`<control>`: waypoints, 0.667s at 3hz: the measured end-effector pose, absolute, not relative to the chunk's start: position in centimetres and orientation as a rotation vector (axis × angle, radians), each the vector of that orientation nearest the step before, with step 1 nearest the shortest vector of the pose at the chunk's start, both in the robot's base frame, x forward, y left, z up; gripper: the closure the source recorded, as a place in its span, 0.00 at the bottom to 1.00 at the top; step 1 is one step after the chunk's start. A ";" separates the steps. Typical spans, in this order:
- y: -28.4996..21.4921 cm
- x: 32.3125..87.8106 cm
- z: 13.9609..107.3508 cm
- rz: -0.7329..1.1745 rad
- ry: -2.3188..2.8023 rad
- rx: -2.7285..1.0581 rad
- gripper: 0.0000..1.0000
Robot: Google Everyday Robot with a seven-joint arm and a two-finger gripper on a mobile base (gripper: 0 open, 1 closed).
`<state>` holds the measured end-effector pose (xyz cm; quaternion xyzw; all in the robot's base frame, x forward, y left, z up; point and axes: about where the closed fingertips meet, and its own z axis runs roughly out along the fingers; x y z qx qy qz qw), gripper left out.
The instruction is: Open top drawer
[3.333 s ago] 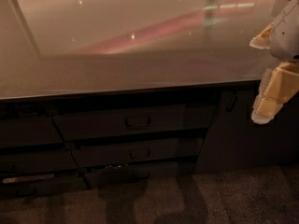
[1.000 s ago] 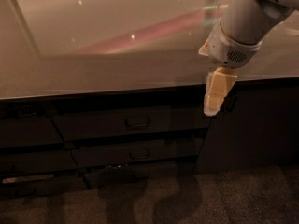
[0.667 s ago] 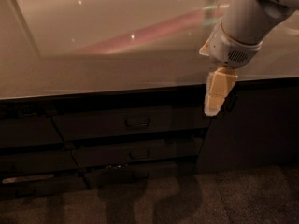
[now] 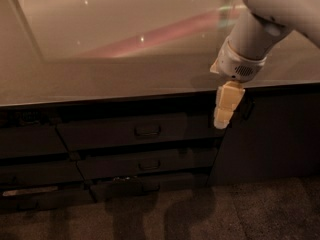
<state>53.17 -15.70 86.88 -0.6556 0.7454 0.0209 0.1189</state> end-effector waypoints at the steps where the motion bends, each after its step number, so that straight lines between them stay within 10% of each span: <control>1: -15.9 54.0 84.6 0.104 2.209 -1.933 0.00; 2: -15.5 54.4 82.8 0.135 2.222 -1.961 0.00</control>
Offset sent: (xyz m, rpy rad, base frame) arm 0.0205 -0.0011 -0.0578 -0.0057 0.1315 0.0146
